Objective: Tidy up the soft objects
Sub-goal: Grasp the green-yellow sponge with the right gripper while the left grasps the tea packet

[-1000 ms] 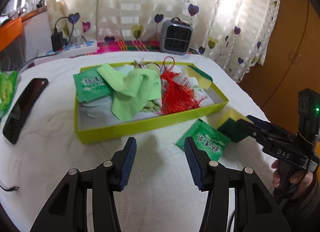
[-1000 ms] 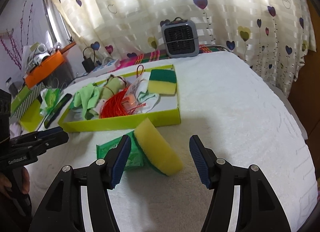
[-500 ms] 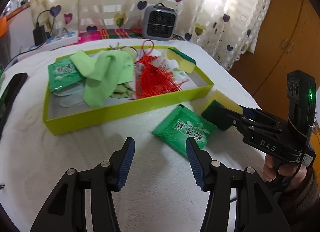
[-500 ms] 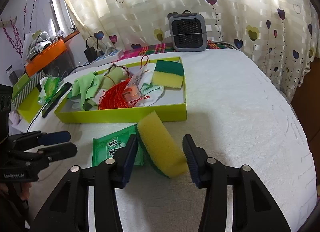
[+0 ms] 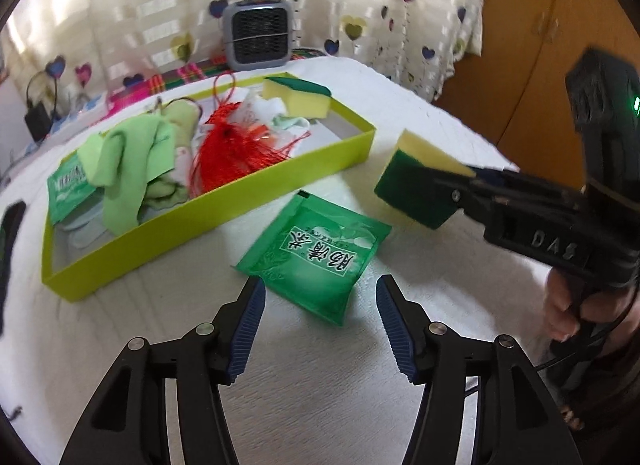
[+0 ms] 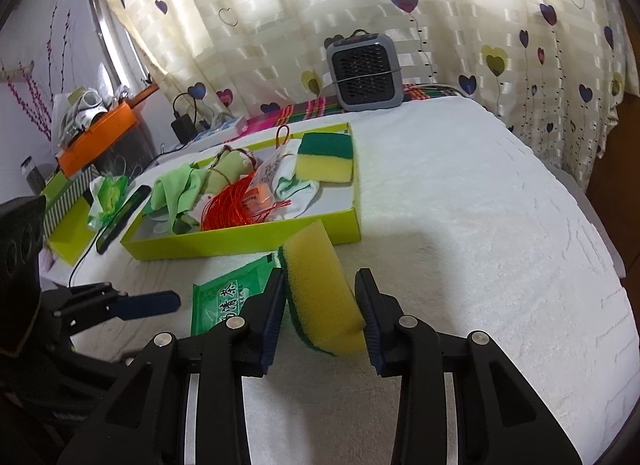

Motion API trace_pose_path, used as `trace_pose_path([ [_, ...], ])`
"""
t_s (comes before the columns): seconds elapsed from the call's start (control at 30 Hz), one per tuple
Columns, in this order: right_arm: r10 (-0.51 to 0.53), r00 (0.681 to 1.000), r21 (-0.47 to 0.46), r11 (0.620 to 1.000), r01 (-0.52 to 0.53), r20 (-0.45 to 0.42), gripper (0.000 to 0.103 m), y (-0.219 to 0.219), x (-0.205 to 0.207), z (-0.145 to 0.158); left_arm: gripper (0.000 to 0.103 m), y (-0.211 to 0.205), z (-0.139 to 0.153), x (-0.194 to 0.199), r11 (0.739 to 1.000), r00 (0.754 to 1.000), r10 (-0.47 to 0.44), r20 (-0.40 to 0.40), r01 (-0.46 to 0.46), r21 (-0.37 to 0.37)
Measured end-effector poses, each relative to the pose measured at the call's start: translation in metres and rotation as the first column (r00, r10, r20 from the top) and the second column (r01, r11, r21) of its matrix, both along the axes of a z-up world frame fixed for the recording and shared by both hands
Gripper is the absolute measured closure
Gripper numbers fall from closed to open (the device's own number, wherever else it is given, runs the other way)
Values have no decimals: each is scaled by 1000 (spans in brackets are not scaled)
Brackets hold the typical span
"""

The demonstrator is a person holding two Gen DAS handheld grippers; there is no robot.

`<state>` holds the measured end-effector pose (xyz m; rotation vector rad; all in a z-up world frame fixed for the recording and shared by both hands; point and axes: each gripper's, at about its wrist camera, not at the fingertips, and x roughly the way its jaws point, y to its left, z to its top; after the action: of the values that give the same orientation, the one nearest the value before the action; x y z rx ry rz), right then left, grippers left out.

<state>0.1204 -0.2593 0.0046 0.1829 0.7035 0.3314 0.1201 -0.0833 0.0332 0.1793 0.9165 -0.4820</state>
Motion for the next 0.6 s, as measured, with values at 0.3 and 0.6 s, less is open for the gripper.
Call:
trace_pose_path([
  [0.3,-36,999,56,998,35,8,66,-17,-4,2,45,-22,-11,8,984,996,-74,56,63,165],
  [0.6,-38,999,70,997,37,17,66,-18,-5,4,44,-21,-14,23,989,997,-75,14,72,127],
])
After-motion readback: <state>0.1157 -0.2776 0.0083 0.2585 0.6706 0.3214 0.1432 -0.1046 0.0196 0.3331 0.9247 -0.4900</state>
